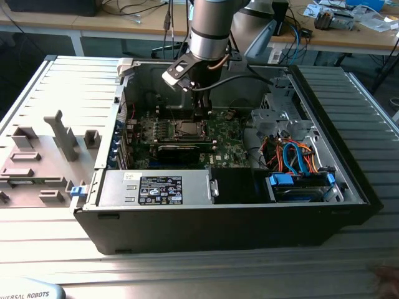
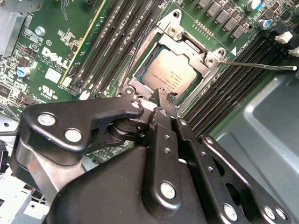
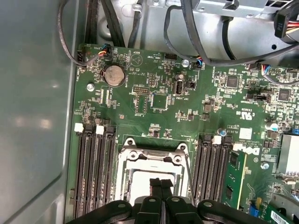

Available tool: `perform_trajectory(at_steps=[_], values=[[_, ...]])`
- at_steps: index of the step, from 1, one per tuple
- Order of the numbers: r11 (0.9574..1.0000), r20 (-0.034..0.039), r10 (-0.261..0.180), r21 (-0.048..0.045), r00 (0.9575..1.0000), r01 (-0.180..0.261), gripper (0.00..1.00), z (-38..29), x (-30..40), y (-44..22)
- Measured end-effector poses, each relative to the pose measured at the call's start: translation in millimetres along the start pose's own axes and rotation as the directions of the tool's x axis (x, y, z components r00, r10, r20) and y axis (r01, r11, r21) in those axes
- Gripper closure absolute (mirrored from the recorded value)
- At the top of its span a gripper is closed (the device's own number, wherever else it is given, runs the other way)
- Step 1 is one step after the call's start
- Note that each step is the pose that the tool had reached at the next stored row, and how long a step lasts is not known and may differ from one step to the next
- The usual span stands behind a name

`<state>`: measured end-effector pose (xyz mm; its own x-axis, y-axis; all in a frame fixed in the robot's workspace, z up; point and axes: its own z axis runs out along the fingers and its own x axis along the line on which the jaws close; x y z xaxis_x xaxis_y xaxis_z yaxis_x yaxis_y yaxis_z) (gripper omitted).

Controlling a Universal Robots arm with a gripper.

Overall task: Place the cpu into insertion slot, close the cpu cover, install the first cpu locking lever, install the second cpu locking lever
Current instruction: 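Close the cpu cover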

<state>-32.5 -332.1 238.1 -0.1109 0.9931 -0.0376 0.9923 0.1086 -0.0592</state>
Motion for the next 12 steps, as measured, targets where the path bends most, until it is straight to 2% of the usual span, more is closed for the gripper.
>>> perform_trajectory(at_steps=[12], values=[[1.0, 0.0001, 0.0, 0.0, 1.0, 0.0, 0.89, -3.0, -0.1, -0.2]])
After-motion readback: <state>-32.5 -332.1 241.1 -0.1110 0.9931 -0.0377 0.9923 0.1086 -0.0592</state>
